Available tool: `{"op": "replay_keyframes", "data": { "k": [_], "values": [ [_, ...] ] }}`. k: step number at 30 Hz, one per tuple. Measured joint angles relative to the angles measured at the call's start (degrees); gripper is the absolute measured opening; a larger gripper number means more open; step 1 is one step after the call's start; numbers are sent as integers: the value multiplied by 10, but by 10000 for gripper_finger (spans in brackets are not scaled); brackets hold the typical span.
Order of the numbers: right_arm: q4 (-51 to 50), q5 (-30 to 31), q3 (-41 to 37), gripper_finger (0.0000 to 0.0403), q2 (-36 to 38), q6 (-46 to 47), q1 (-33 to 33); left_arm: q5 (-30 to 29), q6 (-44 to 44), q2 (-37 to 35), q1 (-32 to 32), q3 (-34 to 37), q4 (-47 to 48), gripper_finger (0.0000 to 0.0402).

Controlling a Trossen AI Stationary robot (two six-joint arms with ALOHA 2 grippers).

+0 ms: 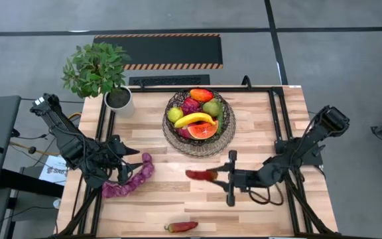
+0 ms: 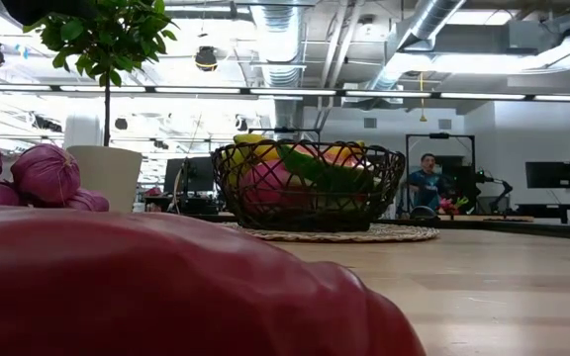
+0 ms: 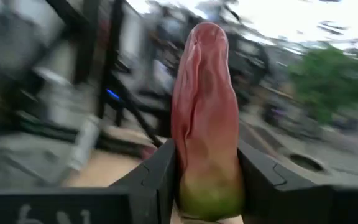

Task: Build produce basket
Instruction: Put the top red chili pepper into the basket

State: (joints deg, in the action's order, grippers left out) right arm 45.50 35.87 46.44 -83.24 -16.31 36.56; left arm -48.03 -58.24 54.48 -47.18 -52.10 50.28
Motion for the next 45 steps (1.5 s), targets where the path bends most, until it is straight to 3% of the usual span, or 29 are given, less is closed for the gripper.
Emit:
{"op": "replay_keyframes", "data": {
  "k": [9,13,18,20,23,29,34,39,45],
  "values": [
    [-85,190,0,151,0,-94,-21,0,0,0,0,0,0,237],
    [-78,262,0,147,0,-148,-53,1,0,0,0,0,0,237],
    [-50,280,17,149,38,-230,-141,1,0,0,0,0,1,237],
    [-77,255,35,149,56,-237,-186,1,0,0,0,0,2,237],
    [-158,167,71,147,79,-219,-258,2,0,0,0,0,3,237],
    [-395,-58,155,143,71,-50,-421,3,0,0,0,0,4,237],
    [-439,-184,170,152,19,42,-515,3,0,0,0,0,4,237],
    [-429,-235,170,157,-50,71,-560,3,0,0,0,0,5,237],
    [-420,-241,170,154,-121,73,-580,3,0,0,0,0,5,237]
  ]
}}
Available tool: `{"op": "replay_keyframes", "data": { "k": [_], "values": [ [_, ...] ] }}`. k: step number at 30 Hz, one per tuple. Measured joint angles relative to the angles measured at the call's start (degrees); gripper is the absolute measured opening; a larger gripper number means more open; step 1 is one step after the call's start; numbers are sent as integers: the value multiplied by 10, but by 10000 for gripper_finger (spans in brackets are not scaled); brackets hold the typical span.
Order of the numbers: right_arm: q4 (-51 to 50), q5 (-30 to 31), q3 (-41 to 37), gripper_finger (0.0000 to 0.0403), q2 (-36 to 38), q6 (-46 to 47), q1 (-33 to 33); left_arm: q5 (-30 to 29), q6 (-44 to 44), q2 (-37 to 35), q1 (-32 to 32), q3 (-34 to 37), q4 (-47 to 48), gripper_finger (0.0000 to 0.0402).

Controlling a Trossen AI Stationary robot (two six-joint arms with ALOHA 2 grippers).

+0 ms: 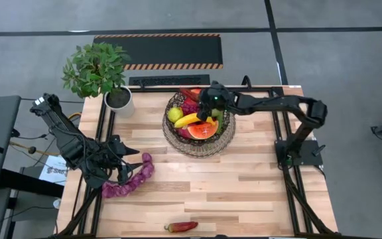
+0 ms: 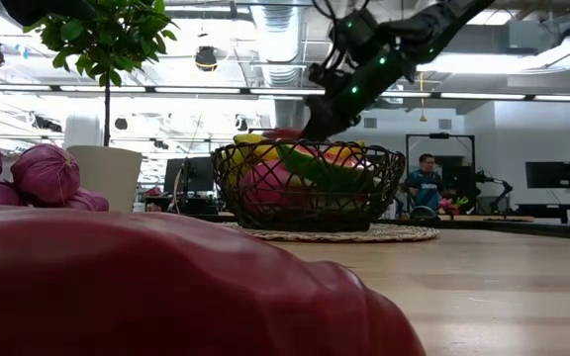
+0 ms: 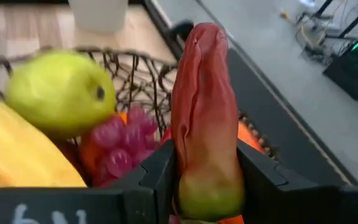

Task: Build produce basket
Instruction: Put the top red chili pepper into the basket, then put the red chili pepper into the basket

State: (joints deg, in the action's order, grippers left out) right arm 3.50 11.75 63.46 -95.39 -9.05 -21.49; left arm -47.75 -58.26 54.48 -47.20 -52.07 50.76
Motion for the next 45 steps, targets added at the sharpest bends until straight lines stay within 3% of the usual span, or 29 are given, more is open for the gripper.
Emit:
{"op": "replay_keyframes", "data": {
  "k": [8,21,37,41,45],
  "values": [
    [-11,-47,41,172,-41,-4,-12,-1,-9,0,0,0,10,237],
    [-154,-58,129,172,-109,-30,-17,-1,-14,0,0,0,12,237],
    [-232,-58,183,227,-100,-28,-22,0,-16,0,0,0,12,237],
    [-296,-63,239,235,-66,-26,-13,9,-25,0,0,0,12,237],
    [-389,-119,298,235,-17,6,15,10,-29,0,0,0,12,237]
  ]
}}
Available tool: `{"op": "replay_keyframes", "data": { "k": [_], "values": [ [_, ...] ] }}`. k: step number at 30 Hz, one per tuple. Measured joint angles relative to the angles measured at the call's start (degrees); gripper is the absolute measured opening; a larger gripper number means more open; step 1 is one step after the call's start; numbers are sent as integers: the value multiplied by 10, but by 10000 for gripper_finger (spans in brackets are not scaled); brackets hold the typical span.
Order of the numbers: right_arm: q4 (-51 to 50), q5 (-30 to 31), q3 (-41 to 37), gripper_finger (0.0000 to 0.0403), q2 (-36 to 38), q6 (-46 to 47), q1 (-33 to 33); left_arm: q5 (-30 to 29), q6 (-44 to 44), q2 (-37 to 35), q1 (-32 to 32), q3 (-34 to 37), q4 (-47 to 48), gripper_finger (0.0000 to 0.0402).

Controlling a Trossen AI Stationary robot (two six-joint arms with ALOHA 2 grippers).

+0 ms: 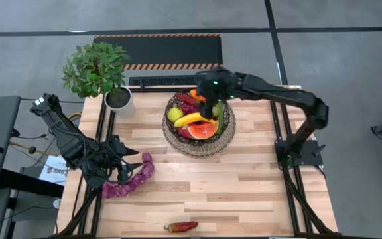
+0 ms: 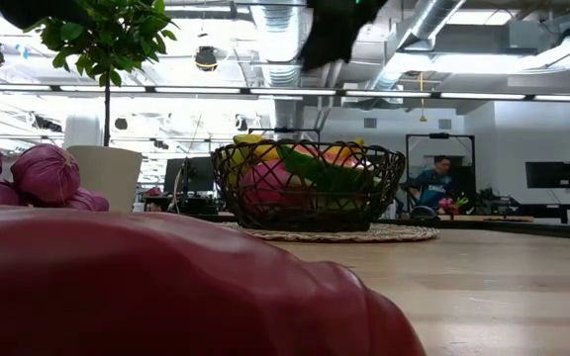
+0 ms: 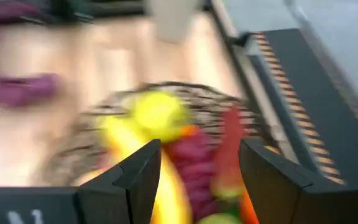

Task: Build produce basket
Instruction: Put the red chili pepper into the basket

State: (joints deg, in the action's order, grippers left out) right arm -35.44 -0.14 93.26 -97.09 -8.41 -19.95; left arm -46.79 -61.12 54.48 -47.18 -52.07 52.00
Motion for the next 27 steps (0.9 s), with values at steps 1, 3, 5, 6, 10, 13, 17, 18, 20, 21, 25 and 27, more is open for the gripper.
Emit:
{"op": "replay_keyframes", "data": {
  "k": [1,3,5,6,10,13,17,18,20,21,25,27],
  "values": [
    [-22,-14,9,235,14,13,11,0,0,0,0,0,0,237],
    [-43,-37,19,235,42,41,39,0,0,0,0,0,0,237],
    [-61,-48,20,235,69,64,75,0,-3,0,0,0,-1,237],
    [-71,-48,20,235,78,74,95,0,-6,0,0,0,-1,237],
    [-90,-48,19,235,91,123,190,1,-13,0,0,0,-1,237],
    [-89,-47,19,235,82,156,263,3,-20,0,0,0,-1,237],
    [-69,-27,19,235,36,194,356,9,-24,0,0,0,-2,237],
    [-54,-15,19,235,19,200,378,12,-24,0,0,0,-3,237],
    [-32,9,19,235,-13,205,417,16,-24,0,0,0,-3,237],
    [-21,14,19,235,-29,205,433,16,-26,0,0,0,-4,237],
    [45,18,18,235,-96,216,480,16,-30,0,0,0,-5,237],
    [87,19,19,235,-124,233,492,17,-32,0,0,0,-5,237]
  ]
}}
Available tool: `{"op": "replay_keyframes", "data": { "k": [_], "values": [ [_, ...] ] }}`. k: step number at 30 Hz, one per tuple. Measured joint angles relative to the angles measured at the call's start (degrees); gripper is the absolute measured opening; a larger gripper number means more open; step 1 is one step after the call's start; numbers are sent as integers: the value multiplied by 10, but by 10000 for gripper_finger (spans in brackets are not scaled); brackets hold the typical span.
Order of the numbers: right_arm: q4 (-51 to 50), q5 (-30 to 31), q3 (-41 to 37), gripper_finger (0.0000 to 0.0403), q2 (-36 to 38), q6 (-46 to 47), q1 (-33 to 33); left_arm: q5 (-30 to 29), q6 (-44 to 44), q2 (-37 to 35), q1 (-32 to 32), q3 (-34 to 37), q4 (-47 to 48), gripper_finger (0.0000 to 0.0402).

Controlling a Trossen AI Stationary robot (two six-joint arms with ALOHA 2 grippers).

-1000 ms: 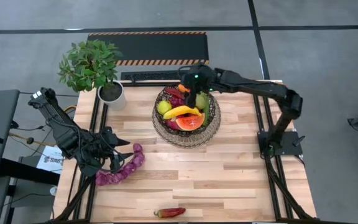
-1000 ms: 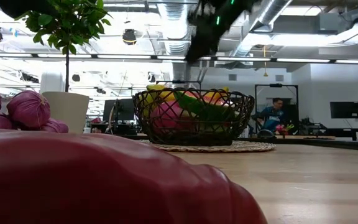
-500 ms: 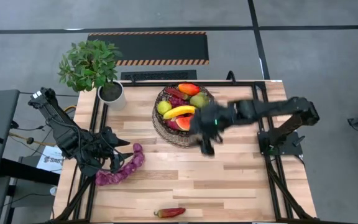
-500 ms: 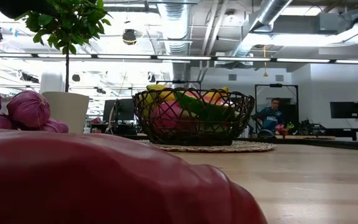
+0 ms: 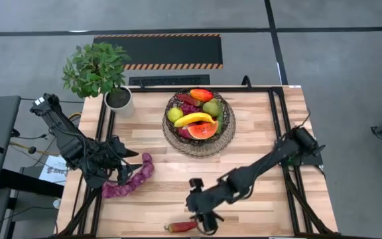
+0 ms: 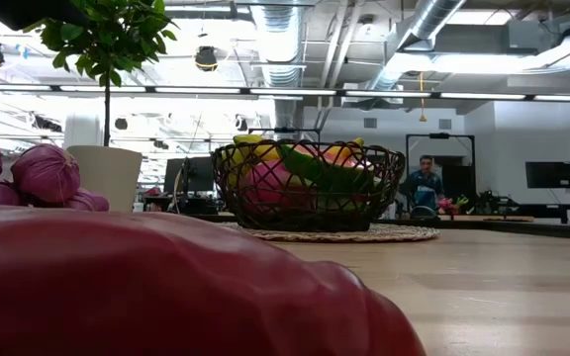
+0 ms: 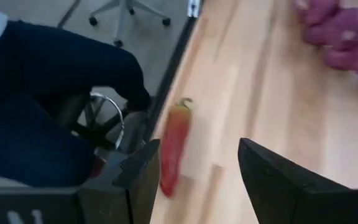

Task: Build produce basket
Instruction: Put the red chili pepper into the basket

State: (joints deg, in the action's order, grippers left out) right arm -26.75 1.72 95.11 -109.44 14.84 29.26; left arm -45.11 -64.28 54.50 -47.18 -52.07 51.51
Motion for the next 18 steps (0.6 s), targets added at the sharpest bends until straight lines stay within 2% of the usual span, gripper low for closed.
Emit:
{"op": "replay_keyframes", "data": {
  "k": [4,9,18],
  "values": [
    [53,2,1,234,-48,32,17,0,-1,0,0,0,0,237],
    [71,2,0,234,-97,65,23,10,-1,0,0,0,0,237],
    [96,9,1,234,-118,78,31,12,-9,0,-1,0,0,237]
  ]
}}
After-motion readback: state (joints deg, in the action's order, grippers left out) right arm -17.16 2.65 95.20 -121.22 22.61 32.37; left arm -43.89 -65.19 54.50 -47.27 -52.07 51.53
